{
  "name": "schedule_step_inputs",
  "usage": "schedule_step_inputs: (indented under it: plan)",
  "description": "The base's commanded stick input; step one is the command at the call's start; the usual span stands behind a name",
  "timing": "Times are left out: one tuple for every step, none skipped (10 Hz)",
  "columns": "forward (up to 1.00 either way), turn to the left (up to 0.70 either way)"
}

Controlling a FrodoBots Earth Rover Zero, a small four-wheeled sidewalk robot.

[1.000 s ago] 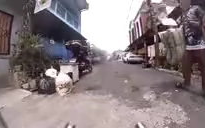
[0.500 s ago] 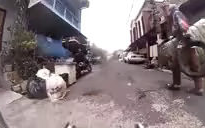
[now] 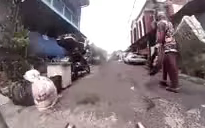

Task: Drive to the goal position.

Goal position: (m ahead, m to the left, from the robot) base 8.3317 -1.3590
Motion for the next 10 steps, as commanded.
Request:
schedule_step_inputs:
  plan:
    - [0.70,-0.10]
    - [0.70,-0.10]
    - [0.70,-0.10]
    - [0.70,-0.10]
    - [0.70,-0.10]
    - [0.70,-0.10]
    - [0.70,-0.11]
    - [0.70,-0.13]
    - [0.70,-0.14]
    - [0.70,-0.14]
